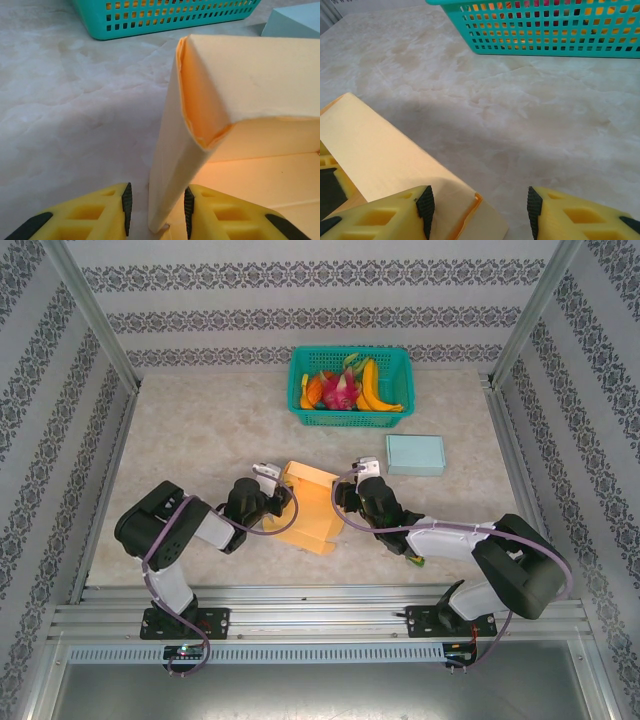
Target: Fold the paper box
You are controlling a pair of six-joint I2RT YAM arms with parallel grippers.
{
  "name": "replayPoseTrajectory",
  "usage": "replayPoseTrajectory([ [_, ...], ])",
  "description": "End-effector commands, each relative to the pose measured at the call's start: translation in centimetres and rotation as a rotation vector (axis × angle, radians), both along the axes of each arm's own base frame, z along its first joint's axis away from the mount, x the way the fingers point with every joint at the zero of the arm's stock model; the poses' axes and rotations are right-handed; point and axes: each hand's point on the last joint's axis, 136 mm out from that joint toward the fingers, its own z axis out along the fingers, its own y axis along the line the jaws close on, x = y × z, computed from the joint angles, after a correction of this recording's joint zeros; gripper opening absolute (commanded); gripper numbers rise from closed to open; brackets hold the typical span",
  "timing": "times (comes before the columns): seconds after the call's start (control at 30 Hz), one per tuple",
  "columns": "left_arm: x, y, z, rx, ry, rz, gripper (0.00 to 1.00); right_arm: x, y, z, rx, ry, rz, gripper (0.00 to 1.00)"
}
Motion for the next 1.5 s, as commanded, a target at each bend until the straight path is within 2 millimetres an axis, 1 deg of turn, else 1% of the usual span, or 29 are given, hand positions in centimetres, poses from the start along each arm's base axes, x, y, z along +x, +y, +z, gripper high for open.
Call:
replayPoseTrajectory([
  [0.0, 1.3, -0.2, 1.8, -0.013, -0.085, 0.001, 0.35, -1.2, -0.4, -2.7, -0.083, 0.085, 0.048, 0.54],
  [0.17, 1.0, -0.5, 2.4, -0.011, -0.107, -0.026, 0.36, -1.2, -0.4, -2.6, -0.085, 0.085, 0.055, 0.54],
  [0.27, 1.3, -0.6, 2.8, -0.004, -0.121, -0.028, 0.36, -1.2, -0.3, -2.4, -0.082, 0.079, 0.064, 0.54],
  [0.37, 1.5, -1.2, 3.1, -0.010, -0.115, -0.055, 0.31, -1.2, -0.2, -2.3, -0.081, 0.078, 0.067, 0.54],
  [0.43, 1.5, -1.6, 3.2, -0.025, -0.110, -0.069, 0.26, -1.0, -0.1, -2.2, -0.074, 0.078, 0.068, 0.54],
  [0.57, 1.4, -2.1, 3.4, -0.062, -0.106, -0.083, 0.24, -0.9, 0.4, -2.4, -0.066, 0.086, 0.074, 0.54],
  [0.77, 1.5, -3.4, 3.1, -0.086, -0.100, -0.053, 0.13, -0.8, 1.1, -3.0, -0.056, 0.098, 0.078, 0.53],
  [0.87, 1.6, -3.9, 3.0, -0.062, -0.115, 0.028, 0.06, -0.9, 1.4, -3.3, -0.052, 0.104, 0.077, 0.53],
  [0.93, 1.9, -4.0, 2.8, -0.017, -0.119, 0.117, 0.04, -1.0, 1.8, -3.6, -0.053, 0.107, 0.078, 0.53],
  [1.0, 2.5, -3.8, 2.3, 0.037, -0.108, 0.206, 0.04, -0.9, 2.0, -3.8, -0.048, 0.109, 0.074, 0.53],
  [1.07, 3.2, -2.4, 1.7, 0.102, -0.113, 0.345, 0.04, -0.9, 2.2, -4.0, -0.039, 0.115, 0.070, 0.53],
  [1.17, 4.0, -0.6, 0.8, 0.153, -0.098, 0.482, 0.06, -1.0, 2.2, -4.2, -0.027, 0.120, 0.060, 0.52],
  [1.33, 4.4, -0.1, -0.4, 0.201, -0.078, 0.521, 0.12, -1.1, 1.7, -4.3, -0.029, 0.113, 0.036, 0.52],
  [1.47, 4.6, -0.5, -0.9, 0.210, -0.064, 0.509, 0.17, -1.1, 1.6, -4.1, -0.025, 0.112, 0.034, 0.52],
])
